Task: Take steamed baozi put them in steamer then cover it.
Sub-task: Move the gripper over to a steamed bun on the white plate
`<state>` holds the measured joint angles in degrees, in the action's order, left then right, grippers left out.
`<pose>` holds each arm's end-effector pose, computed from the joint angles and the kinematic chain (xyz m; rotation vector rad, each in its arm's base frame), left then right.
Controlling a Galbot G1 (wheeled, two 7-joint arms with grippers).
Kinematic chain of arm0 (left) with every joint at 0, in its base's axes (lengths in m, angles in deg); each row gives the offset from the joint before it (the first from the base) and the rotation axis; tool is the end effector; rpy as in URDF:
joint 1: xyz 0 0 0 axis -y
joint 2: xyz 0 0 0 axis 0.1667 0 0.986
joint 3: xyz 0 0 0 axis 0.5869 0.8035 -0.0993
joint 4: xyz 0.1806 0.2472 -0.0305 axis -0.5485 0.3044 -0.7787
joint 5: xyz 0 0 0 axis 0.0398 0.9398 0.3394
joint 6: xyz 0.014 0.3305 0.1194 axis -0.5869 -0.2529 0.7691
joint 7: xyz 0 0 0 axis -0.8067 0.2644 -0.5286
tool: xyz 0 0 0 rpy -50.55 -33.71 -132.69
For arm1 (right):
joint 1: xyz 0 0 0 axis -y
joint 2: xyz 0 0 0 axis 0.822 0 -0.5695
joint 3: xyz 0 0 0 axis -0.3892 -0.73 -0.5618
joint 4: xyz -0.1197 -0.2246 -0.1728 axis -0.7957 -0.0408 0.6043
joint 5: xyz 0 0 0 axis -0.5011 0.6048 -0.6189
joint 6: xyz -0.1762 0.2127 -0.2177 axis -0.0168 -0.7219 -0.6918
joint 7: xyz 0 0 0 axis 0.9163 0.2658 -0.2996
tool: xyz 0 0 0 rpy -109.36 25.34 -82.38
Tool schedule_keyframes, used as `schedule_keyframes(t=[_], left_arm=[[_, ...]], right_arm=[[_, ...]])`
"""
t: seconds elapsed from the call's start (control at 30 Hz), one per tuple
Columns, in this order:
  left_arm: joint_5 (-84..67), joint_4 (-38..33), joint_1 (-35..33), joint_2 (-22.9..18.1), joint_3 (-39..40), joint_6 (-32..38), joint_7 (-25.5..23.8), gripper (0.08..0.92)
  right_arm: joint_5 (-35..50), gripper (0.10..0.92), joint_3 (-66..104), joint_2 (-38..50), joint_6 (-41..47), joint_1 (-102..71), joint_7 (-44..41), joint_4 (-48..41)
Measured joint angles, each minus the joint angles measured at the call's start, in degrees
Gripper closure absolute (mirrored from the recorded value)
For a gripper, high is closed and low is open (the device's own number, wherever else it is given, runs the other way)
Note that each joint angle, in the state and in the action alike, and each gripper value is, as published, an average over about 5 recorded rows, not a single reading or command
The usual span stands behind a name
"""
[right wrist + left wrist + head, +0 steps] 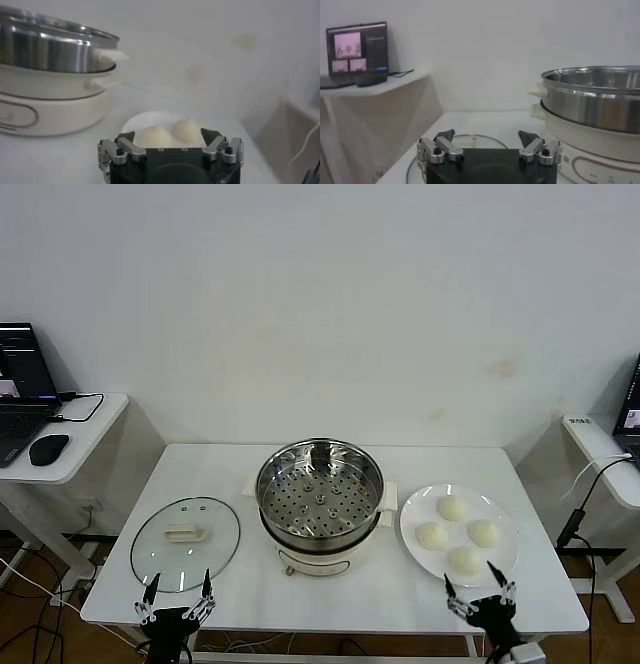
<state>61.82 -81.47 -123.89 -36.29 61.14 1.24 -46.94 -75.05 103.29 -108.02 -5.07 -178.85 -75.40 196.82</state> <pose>0.1358 0.0244 -0.2836 0.1913 -2.9383 -0.1777 0.1933 -0.1235 -0.2873 0.2137 -2.8143 0.8476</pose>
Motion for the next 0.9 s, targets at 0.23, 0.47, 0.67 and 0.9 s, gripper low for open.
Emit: schedule_keyframes(t=[0.23,0.47,0.67,0.9], left_arm=[[2.21,0.44,0.40,-0.15,-0.49,-0.84,-0.20,0.177],[3.65,0.85,1.49,-0.43,-0.62,-1.13,-0.02,0.177],[4.31,1.43,1.94,-0.13,-0.78,-1.30,0.14,0.177],[4.64,1.67,2.39,0.28,-1.25,-1.43,0.22,0.177]], right_arm=[[-6.78,0.203,-0.64,8.44,1.73,7.15,-4.66,-3.89],[-11.77,0.203,-5.15,19.50,2.65,18.87,-13.76,-10.38],[-11.95,0.203,-14.91,27.74,3.85,32.35,-22.37,-16.84],[-9.01,0.203,-32.41,32.60,4.48,50.65,-32.40,-24.52]])
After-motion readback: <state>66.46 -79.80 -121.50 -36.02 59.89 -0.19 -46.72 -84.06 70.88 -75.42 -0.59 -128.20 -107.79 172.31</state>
